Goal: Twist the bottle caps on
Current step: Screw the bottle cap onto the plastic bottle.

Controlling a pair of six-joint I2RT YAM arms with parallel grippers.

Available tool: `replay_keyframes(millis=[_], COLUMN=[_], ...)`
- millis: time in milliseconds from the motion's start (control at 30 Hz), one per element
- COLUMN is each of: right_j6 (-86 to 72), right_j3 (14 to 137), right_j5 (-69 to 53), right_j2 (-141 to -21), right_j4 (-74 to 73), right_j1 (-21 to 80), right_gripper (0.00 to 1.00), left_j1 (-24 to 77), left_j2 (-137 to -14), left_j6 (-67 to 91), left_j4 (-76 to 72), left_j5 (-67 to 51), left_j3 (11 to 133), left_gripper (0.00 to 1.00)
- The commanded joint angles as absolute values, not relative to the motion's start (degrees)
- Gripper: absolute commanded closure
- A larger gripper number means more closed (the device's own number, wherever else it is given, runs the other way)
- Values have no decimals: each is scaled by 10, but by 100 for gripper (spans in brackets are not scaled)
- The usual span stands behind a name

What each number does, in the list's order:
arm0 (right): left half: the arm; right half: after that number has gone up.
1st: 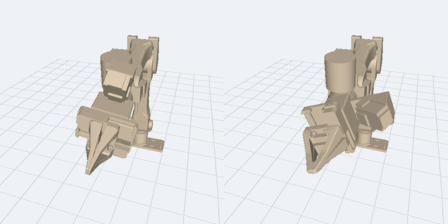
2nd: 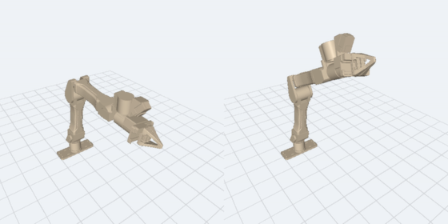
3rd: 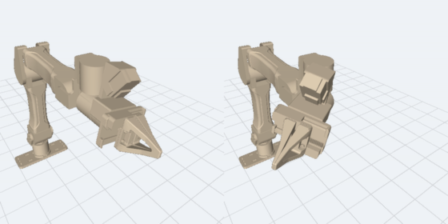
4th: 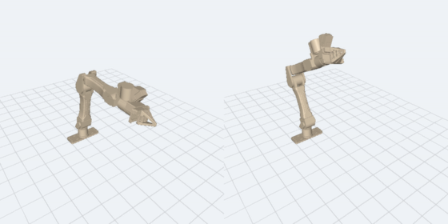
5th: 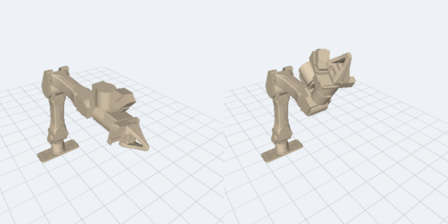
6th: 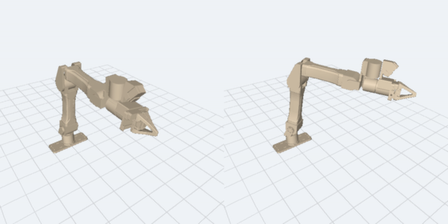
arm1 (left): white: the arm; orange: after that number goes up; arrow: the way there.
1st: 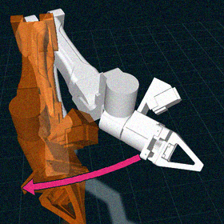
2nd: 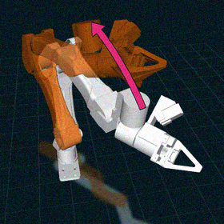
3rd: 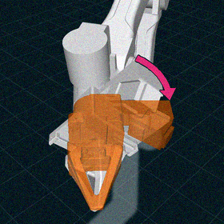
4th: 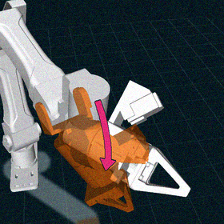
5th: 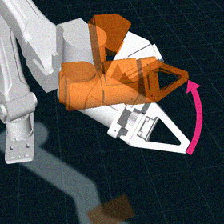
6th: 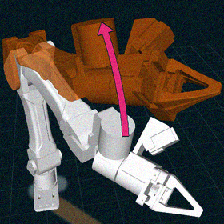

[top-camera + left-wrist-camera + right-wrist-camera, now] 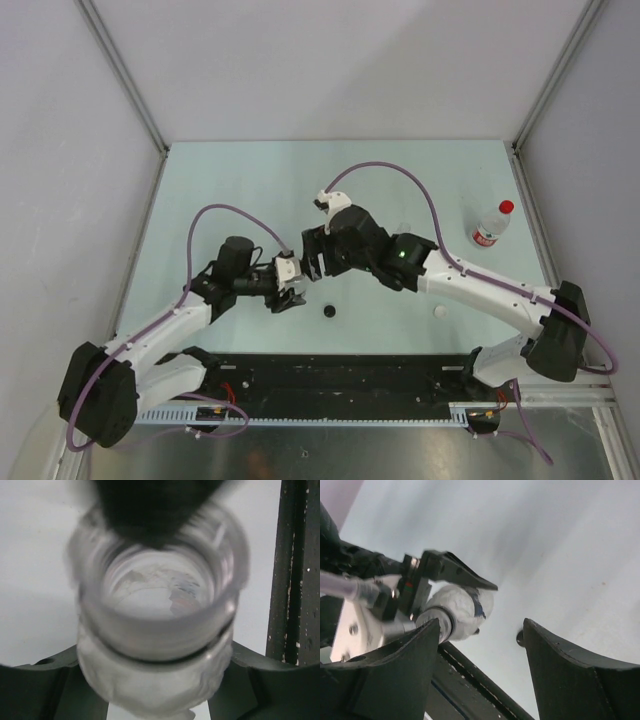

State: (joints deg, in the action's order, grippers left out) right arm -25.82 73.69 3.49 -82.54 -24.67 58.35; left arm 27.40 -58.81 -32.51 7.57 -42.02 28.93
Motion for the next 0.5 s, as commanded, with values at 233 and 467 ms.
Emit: replay_keyframes(millis=[233, 467], right_j6=[-291, -254], right_j3=[685, 682], right_j5=[148, 128], right_j2=[-757, -739], right_j4=[-380, -335], right_j1=[594, 588], right_gripper=[31, 31], left_j1=[247, 244], left_j2=[-554, -546], left_j6=[-298, -294], left_j4=[8, 16], left_j5=[-493, -510], left_j3=[325, 320], left_gripper=[44, 54])
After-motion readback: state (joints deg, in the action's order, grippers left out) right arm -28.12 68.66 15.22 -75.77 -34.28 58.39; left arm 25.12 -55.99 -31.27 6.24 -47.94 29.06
